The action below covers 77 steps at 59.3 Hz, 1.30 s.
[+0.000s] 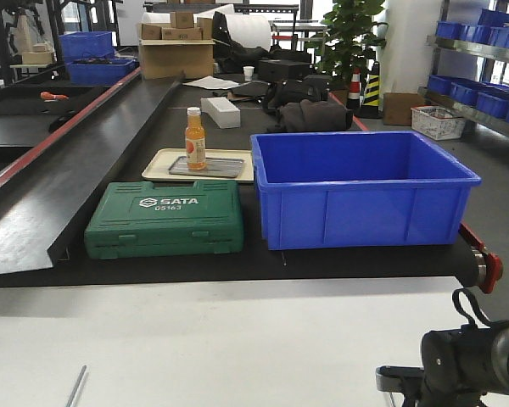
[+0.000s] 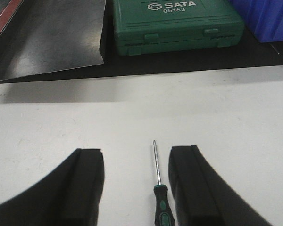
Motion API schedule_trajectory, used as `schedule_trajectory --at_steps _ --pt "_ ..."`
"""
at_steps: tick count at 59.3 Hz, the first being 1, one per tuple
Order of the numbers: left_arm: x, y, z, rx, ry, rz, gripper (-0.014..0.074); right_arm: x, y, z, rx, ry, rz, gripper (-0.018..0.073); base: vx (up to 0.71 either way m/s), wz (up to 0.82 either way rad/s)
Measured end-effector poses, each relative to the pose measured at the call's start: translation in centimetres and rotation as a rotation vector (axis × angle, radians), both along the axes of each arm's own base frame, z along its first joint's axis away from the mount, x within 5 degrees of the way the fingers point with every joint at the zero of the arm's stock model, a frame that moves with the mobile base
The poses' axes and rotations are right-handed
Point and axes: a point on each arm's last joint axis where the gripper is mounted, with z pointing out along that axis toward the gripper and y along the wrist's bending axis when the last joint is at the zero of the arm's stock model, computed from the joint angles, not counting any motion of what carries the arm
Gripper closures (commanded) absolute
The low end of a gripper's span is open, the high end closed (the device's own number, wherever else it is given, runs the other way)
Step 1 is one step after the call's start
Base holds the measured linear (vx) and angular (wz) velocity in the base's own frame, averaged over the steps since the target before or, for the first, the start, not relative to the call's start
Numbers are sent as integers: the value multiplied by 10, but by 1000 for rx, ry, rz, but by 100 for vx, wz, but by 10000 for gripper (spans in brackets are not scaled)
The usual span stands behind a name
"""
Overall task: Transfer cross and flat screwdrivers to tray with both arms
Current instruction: 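Lower the left gripper onto the other green-handled screwdriver and close it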
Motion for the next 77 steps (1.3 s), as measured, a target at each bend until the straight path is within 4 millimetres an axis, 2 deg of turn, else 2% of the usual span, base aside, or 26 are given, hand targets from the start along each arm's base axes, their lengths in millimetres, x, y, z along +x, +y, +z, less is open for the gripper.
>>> schedule_trajectory --at_steps 4,16,24,29,40,50,57,68,77 --pt "0 0 0 0 2 0 145 0 0 0 0 1 -1 570 0 0" --pt "-2 -4 -6 -92 74 1 145 0 0 0 0 1 -1 571 0 0" --pt "9 -6 -18 -129 170 2 145 0 0 0 0 1 0 570 0 0" --pt "22 -8 -27 -135 263 -1 145 0 0 0 0 1 1 570 0 0" --pt "66 -9 -47 -106 450 -26 145 0 0 0 0 1 3 570 0 0" --pt "107 -10 -82 -100 603 -28 145 0 0 0 0 1 8 570 0 0" --pt "128 -11 -109 -100 685 -24 145 0 0 0 0 1 10 567 0 0" --pt "156 -11 -145 -90 778 -31 145 0 0 0 0 1 10 567 0 0" --pt "168 -15 -171 -81 857 -47 145 0 0 0 0 1 10 567 0 0"
